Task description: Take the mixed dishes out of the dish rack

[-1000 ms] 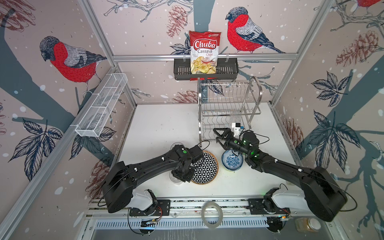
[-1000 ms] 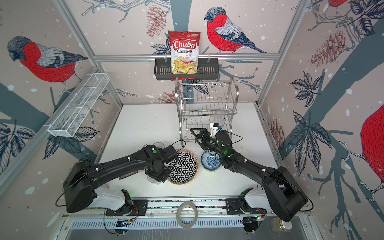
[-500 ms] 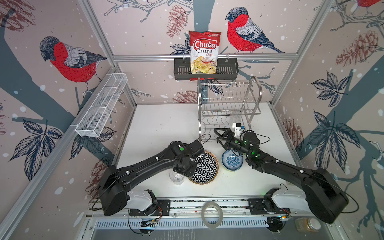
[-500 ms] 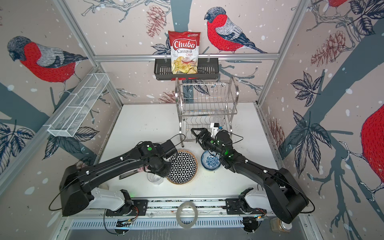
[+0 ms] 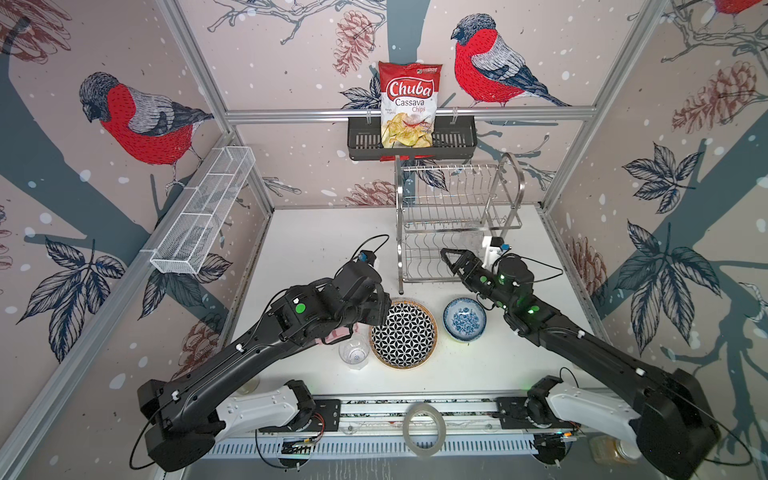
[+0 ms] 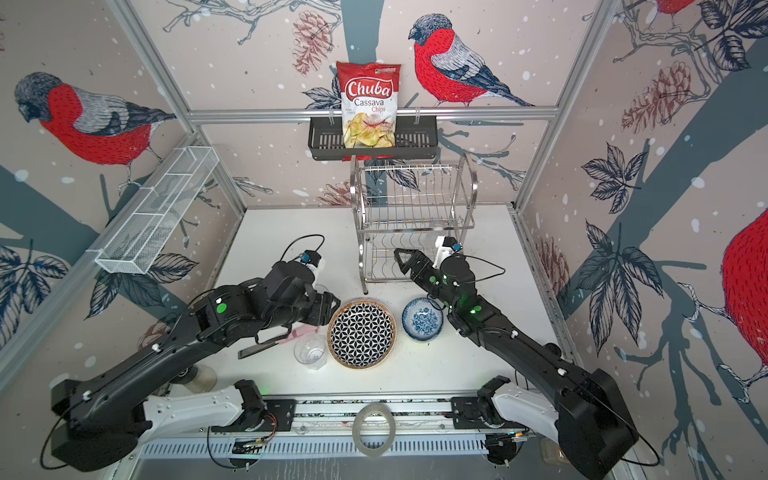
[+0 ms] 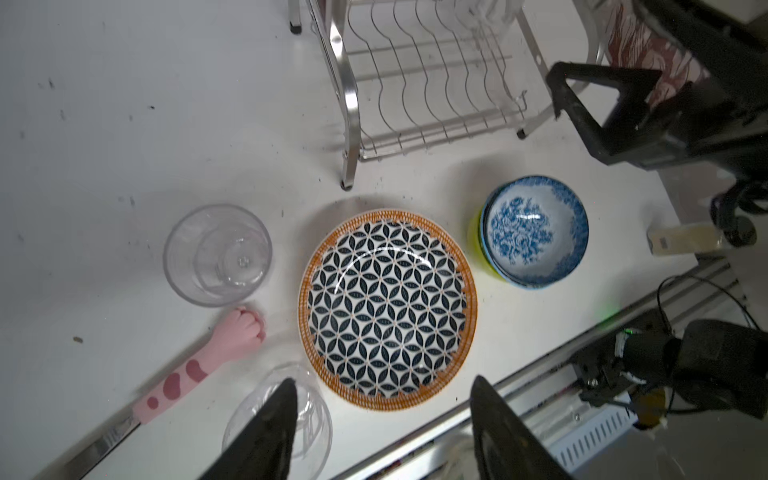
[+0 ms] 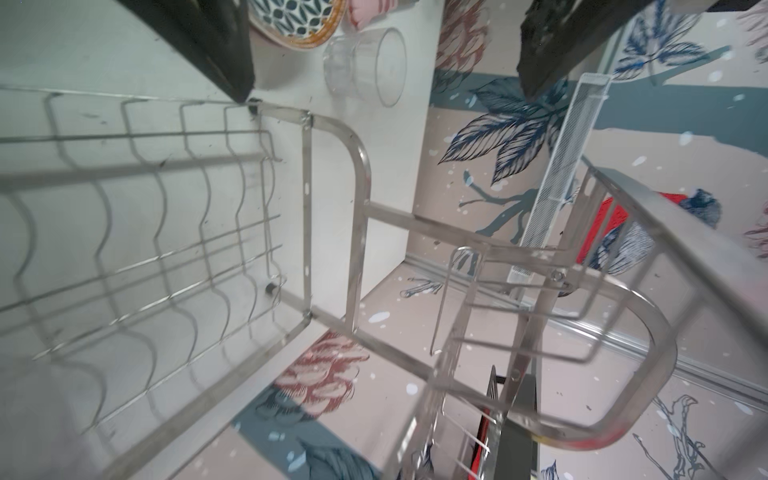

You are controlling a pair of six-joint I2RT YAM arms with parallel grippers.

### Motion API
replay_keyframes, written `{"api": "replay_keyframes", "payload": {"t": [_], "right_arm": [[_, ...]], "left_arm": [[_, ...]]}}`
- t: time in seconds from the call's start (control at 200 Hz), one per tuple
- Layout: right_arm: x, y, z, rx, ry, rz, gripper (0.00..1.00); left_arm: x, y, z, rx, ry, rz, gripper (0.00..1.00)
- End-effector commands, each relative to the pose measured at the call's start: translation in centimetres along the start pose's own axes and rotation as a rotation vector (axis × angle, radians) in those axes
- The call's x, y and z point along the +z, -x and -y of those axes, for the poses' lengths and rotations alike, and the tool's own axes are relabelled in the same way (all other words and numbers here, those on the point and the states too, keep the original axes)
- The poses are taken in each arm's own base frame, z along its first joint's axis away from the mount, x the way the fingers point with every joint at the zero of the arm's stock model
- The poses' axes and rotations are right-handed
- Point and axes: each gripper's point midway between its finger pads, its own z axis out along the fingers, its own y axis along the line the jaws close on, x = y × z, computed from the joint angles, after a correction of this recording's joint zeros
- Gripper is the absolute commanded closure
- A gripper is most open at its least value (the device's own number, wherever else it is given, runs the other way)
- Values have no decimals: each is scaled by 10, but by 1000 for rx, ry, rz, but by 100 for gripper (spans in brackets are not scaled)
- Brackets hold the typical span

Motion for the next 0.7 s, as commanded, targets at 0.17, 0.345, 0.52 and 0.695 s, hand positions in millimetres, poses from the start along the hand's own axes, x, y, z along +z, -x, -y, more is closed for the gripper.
{"api": "replay_keyframes", "payload": {"t": [0.17,0.345,0.52,0.695], "right_arm": [[-22,37,33,-275,-250,175,1],[-23,49,41,-376,-341,199,1],[-11,52,48,-434,-397,189,1],[0,50,53,-438,-411,174,1]], "left_arm": [[69,55,-6,-129,-111,172,39],[100,65,1,-126,-146,181,28],[135,72,1,-101,-114,145,28],[169,76,-4,-108,-51,91,42]]}}
